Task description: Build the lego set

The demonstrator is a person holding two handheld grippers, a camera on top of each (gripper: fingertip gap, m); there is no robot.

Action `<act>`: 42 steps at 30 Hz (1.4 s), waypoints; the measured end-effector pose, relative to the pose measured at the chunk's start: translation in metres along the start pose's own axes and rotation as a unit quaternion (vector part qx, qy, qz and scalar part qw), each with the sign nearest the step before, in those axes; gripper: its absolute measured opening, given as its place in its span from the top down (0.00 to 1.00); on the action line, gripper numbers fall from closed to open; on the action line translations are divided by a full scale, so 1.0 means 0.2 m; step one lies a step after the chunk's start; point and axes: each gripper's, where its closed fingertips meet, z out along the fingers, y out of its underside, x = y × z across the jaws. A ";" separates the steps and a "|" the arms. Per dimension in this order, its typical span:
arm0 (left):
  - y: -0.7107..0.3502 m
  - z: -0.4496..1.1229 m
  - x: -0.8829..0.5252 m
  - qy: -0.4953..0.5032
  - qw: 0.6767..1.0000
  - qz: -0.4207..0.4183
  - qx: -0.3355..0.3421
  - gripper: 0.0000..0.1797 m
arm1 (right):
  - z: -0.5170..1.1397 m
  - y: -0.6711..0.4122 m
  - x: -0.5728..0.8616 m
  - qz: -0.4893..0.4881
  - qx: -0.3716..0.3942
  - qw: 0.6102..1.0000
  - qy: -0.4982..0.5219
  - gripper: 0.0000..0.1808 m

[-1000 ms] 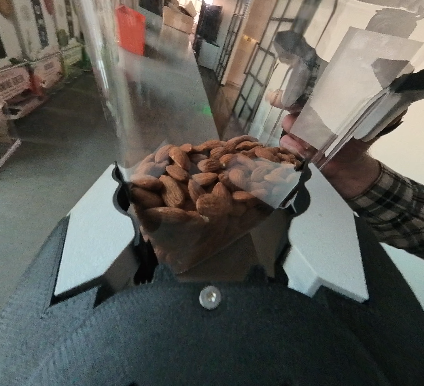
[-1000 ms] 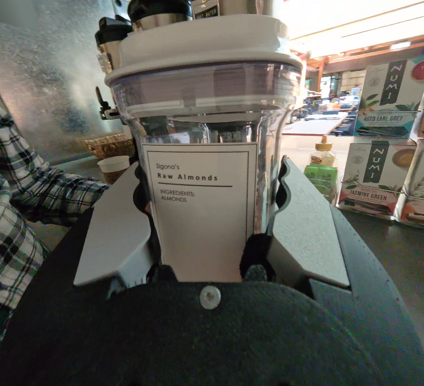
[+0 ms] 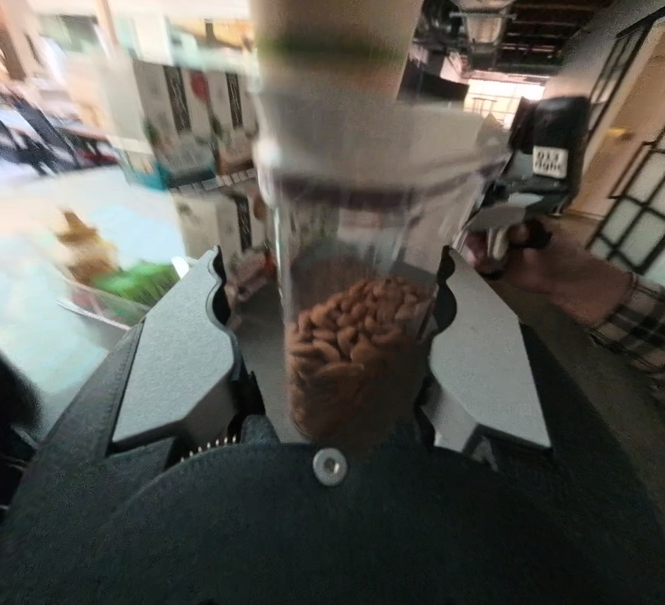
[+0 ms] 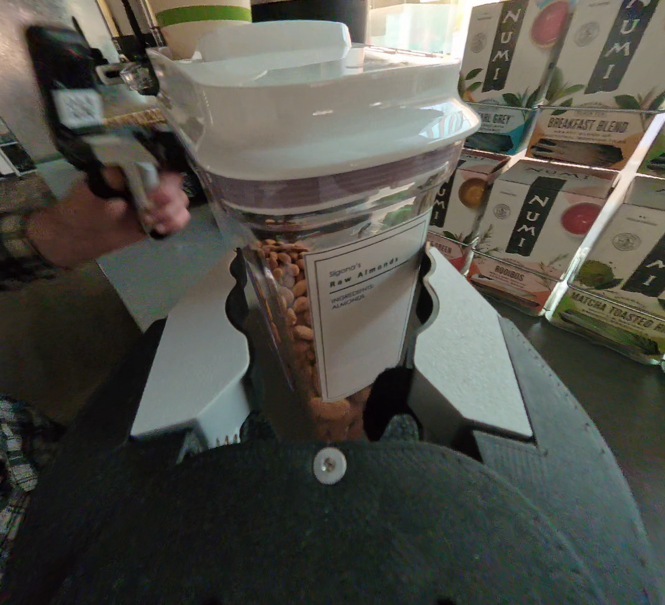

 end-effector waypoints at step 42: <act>0.68 -0.30 -0.19 -0.036 0.973 -0.037 -0.224 0.59 | -0.16 -0.17 -0.03 -0.002 0.058 0.998 0.019 0.58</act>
